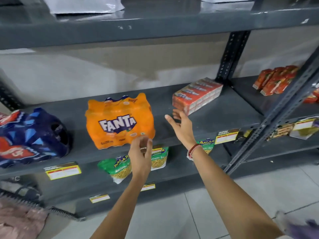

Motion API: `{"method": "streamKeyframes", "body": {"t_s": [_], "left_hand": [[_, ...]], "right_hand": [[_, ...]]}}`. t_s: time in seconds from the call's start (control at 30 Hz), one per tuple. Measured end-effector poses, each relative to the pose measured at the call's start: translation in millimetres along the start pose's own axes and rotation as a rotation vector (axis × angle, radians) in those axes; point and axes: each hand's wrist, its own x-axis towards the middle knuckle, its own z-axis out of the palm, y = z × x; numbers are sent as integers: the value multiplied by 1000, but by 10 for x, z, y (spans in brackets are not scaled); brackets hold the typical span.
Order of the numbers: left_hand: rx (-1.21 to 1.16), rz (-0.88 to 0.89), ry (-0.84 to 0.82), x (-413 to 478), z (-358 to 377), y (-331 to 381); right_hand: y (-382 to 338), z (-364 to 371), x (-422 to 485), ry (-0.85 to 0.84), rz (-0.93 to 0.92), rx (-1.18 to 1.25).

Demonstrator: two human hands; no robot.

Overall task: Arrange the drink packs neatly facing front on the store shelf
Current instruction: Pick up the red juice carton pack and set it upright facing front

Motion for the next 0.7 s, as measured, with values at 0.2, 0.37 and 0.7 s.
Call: {"method": "streamKeyframes", "body": {"t_s": [0.2,0.37,0.7], "left_hand": [[-55,41,-171,564,774,487],[43,-129,-217,1100,1511,539],[33,-420,-154,1482,2410,296]], "right_hand": [[192,-533,446,128,-62,-104],[310,-1027,1040,232,-50,-225],[650,-1612,2201,13,263,-442]]}}
